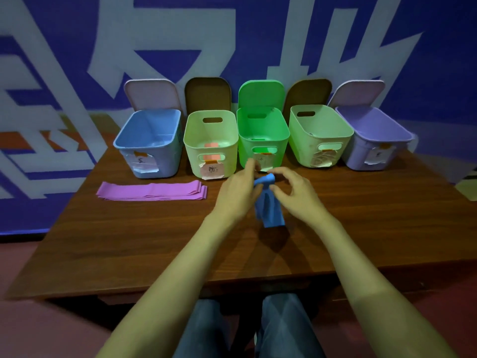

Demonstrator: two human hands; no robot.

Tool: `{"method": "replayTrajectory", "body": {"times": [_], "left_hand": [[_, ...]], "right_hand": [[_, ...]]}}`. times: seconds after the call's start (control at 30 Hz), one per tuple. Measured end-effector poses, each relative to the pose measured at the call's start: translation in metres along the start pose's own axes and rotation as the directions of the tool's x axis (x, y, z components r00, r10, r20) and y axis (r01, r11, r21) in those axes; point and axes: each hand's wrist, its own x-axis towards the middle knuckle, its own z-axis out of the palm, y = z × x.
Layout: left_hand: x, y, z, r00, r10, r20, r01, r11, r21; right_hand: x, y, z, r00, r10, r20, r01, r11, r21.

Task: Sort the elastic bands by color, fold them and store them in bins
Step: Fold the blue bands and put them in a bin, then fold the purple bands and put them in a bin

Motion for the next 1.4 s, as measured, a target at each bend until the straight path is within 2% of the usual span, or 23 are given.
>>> {"method": "replayTrajectory", "body": {"times": [0.07,0.13,0.23,0.3,0.33,0.43,0.53,0.67,0.77,0.8,0.9,1.0,1.07,1.13,1.27,1.4], "left_hand": [[0.008,0.002,-0.023,0.993,0.112,-0.038,-0.108,0.991,0.077],[0.013,-0.003,-0.044,0.982,0.182,-0.057,-0.175,0.980,0.098],[0.013,-0.020,-0.065,0.976,0.161,-0.149,-0.159,0.987,0.029],[0.012,-0.038,-0.065,0.975,0.010,-0.223,-0.063,0.971,-0.230],[0.011,-0.049,-0.063,0.971,-0.102,-0.217,0.010,0.923,-0.385],[0.016,-0.086,-0.053,0.937,-0.348,-0.007,0.247,0.678,-0.692],[0.027,-0.126,-0.044,0.892,-0.427,0.150,0.377,0.519,-0.767],[0.063,-0.181,-0.047,0.815,-0.559,0.155,0.419,0.382,-0.823],[0.097,-0.203,-0.066,0.713,-0.681,0.164,0.478,0.301,-0.825],[0.110,-0.208,-0.075,0.681,-0.717,0.149,0.501,0.306,-0.810],[0.148,-0.233,-0.100,0.632,-0.774,0.046,0.573,0.427,-0.699],[0.181,-0.260,-0.123,0.628,-0.778,-0.008,0.641,0.523,-0.562],[0.195,-0.280,-0.128,0.640,-0.766,0.061,0.716,0.565,-0.411],[0.201,-0.298,-0.125,0.621,-0.763,0.182,0.782,0.584,-0.220],[0.203,-0.326,-0.106,0.526,-0.742,0.416,0.767,0.625,0.144],[0.211,-0.352,-0.089,0.417,-0.777,0.471,0.738,0.592,0.324]], "right_hand": [[0.010,-0.019,-0.007,0.996,-0.061,-0.058,0.061,0.998,-0.001],[0.021,-0.036,-0.010,0.994,-0.103,-0.030,0.103,0.995,0.010],[0.039,-0.059,-0.001,0.992,-0.124,0.013,0.124,0.991,0.045],[0.053,-0.070,0.014,0.986,-0.168,-0.013,0.168,0.983,0.073],[0.060,-0.075,0.023,0.982,-0.186,-0.026,0.188,0.978,0.095],[0.089,-0.084,0.054,0.972,-0.226,-0.070,0.235,0.959,0.159],[0.133,-0.085,0.090,0.973,-0.212,-0.092,0.228,0.948,0.224],[0.206,-0.083,0.138,0.990,-0.138,-0.031,0.141,0.933,0.331],[0.266,-0.087,0.165,0.998,-0.062,0.026,0.049,0.942,0.331],[0.286,-0.090,0.173,0.998,-0.040,0.049,0.023,0.951,0.309],[0.342,-0.099,0.197,0.984,0.011,0.176,-0.050,0.975,0.218],[0.381,-0.100,0.228,0.953,0.053,0.299,-0.072,0.996,0.053],[0.394,-0.096,0.249,0.924,0.091,0.371,-0.063,0.994,-0.086],[0.400,-0.092,0.267,0.872,0.136,0.470,-0.042,0.978,-0.204],[0.407,-0.082,0.302,0.775,0.166,0.610,0.073,0.935,-0.348],[0.410,-0.071,0.325,0.746,0.242,0.620,0.074,0.895,-0.439]]}}
